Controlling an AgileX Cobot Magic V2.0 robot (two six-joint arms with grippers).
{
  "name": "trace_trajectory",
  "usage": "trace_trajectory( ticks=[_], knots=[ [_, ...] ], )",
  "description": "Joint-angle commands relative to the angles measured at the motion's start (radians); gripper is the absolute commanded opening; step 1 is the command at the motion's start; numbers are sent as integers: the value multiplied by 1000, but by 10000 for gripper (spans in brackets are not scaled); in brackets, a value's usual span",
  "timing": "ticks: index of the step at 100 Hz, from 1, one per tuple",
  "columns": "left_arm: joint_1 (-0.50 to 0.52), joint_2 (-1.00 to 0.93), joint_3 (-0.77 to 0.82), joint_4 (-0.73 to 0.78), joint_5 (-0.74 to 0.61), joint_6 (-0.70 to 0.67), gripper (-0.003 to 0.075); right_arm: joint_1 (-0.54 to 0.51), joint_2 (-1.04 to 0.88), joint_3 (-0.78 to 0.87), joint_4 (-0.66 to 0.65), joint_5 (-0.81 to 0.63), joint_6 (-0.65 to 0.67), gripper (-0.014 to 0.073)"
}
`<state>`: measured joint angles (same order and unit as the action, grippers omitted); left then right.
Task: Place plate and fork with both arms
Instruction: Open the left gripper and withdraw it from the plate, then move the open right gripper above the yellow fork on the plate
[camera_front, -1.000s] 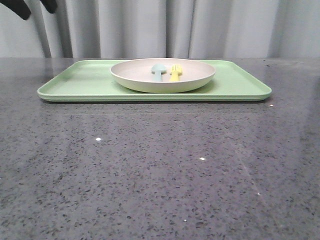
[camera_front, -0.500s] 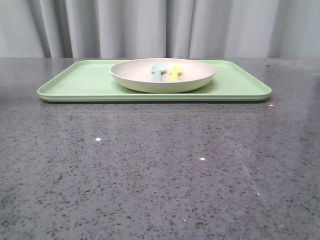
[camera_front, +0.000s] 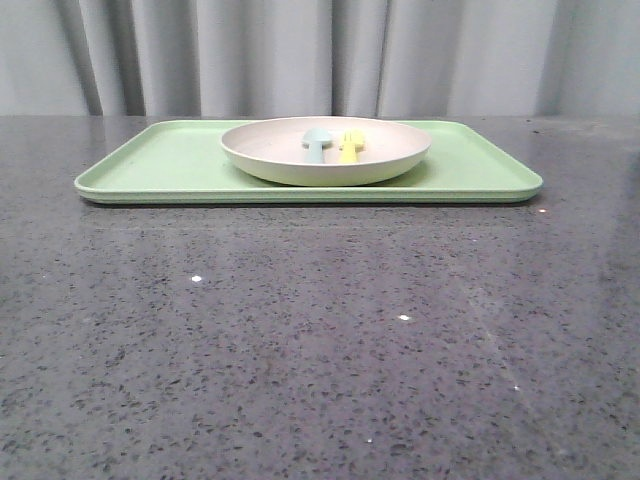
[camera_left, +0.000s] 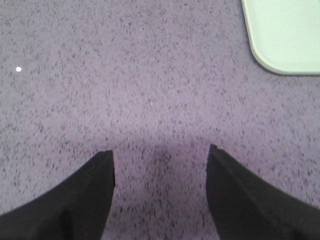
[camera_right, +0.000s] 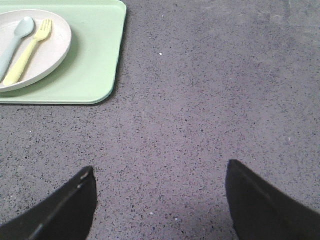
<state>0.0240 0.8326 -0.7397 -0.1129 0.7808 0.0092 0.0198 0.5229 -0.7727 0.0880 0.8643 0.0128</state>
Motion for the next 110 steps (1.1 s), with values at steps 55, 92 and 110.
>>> trace_trajectory(
  ticks=[55,92,110],
  knots=[
    [5,-303,106,-5,-42,-9,399,-6,13,-37,32,-86,-3,542],
    [5,-303,106,-15,-44,-9,399,-2,257,-285,92,-97,-3,541],
    [5,-303,106,-16,-44,-9,399,5,440,-427,112,-95,-3,541]
  ],
)
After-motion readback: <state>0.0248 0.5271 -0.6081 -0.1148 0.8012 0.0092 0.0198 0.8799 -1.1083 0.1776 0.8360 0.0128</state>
